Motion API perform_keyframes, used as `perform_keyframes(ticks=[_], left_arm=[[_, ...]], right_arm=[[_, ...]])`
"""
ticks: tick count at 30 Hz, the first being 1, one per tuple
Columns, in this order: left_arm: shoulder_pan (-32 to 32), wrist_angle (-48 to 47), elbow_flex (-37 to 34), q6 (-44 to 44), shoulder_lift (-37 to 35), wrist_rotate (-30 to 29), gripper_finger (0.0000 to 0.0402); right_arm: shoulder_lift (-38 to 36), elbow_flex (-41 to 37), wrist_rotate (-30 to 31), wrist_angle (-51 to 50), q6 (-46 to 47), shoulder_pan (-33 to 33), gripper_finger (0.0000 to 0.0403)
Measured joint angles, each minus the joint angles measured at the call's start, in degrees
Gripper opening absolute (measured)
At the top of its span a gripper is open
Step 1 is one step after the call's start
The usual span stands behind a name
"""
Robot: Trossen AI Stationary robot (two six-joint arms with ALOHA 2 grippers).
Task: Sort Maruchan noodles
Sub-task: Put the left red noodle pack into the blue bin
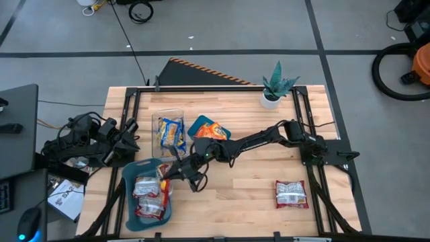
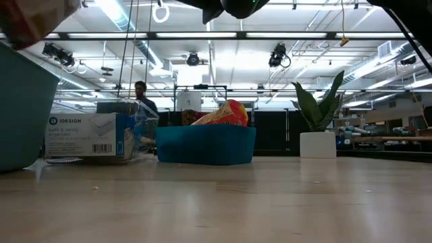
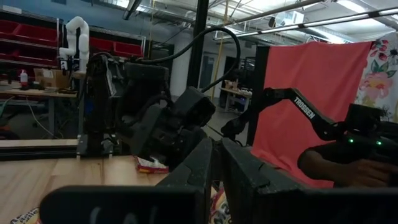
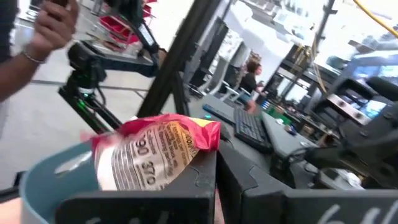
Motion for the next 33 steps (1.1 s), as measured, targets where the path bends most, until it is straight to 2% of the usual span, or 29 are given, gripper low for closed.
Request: perform_keyframes(ticks=[16,33], left_arm=[[0.0,0.0,0.0,0.0,0.0,0.0,0.0037],[0.0,-0.5,0.0,-0.1,0.0,0.0,0.0037]], right_arm=[[0.0,0.0,2.5,-2.7,-0.2,0.0,0.0008],[0.0,0.1,7.1,-13.8,-0.6,-1.0,0.0019]])
